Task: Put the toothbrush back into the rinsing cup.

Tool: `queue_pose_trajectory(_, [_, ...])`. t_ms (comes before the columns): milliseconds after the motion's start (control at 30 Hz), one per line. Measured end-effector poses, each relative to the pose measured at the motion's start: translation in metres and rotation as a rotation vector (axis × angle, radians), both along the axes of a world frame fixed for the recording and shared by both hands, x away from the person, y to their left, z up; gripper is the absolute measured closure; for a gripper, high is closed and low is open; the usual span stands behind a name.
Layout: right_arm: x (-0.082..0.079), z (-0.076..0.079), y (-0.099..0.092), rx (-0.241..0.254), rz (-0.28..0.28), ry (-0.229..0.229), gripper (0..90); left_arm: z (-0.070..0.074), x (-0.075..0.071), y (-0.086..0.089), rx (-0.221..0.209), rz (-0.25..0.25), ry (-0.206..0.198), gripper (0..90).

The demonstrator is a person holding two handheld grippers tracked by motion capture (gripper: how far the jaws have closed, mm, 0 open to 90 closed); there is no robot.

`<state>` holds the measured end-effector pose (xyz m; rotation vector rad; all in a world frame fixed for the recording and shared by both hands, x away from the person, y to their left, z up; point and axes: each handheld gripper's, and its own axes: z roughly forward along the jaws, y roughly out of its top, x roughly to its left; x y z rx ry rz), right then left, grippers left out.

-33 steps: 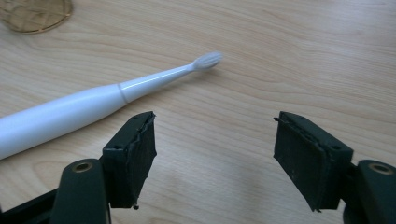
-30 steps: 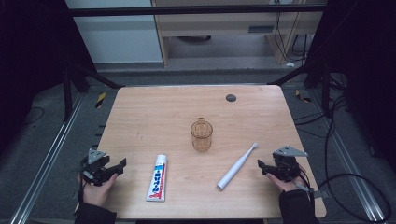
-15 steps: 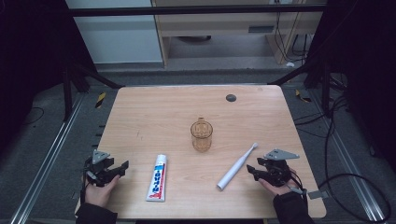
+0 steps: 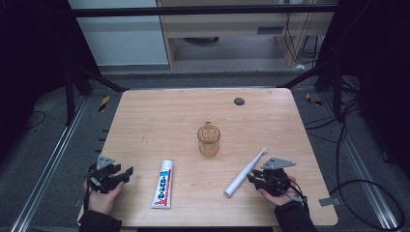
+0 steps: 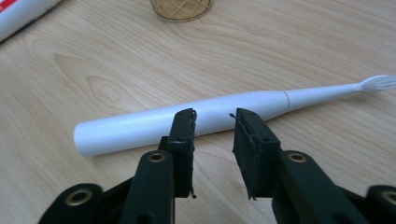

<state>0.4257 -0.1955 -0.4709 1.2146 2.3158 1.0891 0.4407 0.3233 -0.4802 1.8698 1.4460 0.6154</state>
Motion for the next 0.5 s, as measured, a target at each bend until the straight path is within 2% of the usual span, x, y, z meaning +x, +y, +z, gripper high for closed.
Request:
queue_pose_trajectory(200, [0.009, -0.004, 0.002, -0.027, -0.041, -0.007, 81.6, 0.000, 0.000, 0.000, 0.003, -0.002, -0.003, 46.0])
queue_pose_trajectory(333, [0.016, -0.008, 0.004, -0.048, -0.057, -0.009, 85.2, 0.000, 0.000, -0.001, -0.003, -0.004, -0.004, 46.2])
queue_pose_trajectory(500, [0.012, -0.003, 0.009, -0.016, -0.025, -0.021, 87.6, 0.000, 0.000, -0.001, -0.013, -0.001, 0.002, 46.8])
